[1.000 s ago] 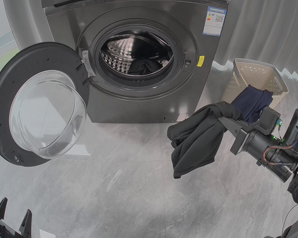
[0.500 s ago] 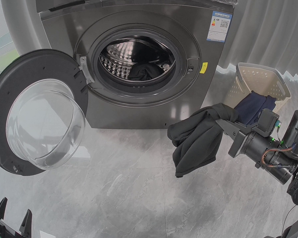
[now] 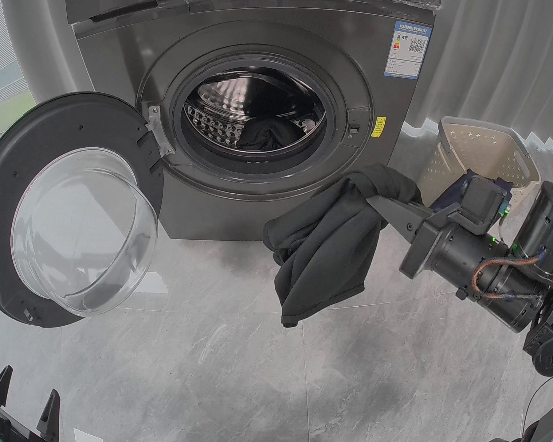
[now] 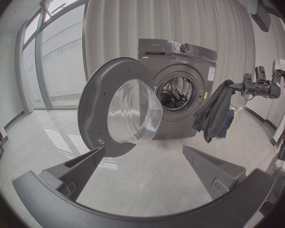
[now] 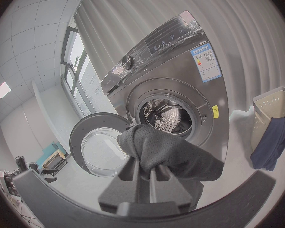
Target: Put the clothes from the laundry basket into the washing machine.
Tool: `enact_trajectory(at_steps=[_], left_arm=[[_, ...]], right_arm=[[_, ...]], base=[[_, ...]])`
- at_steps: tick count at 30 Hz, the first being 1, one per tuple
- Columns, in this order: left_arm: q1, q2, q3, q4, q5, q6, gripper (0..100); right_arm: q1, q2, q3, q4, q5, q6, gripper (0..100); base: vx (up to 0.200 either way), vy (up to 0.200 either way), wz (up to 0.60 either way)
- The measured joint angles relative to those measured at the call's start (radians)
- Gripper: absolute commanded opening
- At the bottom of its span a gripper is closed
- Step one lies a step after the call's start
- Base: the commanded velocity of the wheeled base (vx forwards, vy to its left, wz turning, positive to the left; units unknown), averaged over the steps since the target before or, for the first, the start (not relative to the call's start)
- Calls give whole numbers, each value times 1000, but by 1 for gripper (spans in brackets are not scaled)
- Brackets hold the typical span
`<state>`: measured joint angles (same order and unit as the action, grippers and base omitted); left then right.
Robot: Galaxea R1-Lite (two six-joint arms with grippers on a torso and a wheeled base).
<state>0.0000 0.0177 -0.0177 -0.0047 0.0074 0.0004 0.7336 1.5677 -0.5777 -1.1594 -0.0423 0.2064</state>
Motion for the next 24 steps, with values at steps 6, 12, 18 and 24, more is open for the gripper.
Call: enact_trajectory(at_steps=[6,12,18,24], left_arm=[[1,0,0,0,-2,7,100],[0,0,0,2,-8,3,100],[0,0,0,2,-9,3,100],[1,0,0,-5,-11,10,100]], right_arm=[[20,54,-50,-39,-13,-3,0],[30,98,-63,-68,-42,-1,0],[33,132,-82,-86,-47,-2,0],[37,159,-124,-88,-49,-1,0]], base=[[0,67,0],[0,133,0],[0,0,0],[0,0,0]])
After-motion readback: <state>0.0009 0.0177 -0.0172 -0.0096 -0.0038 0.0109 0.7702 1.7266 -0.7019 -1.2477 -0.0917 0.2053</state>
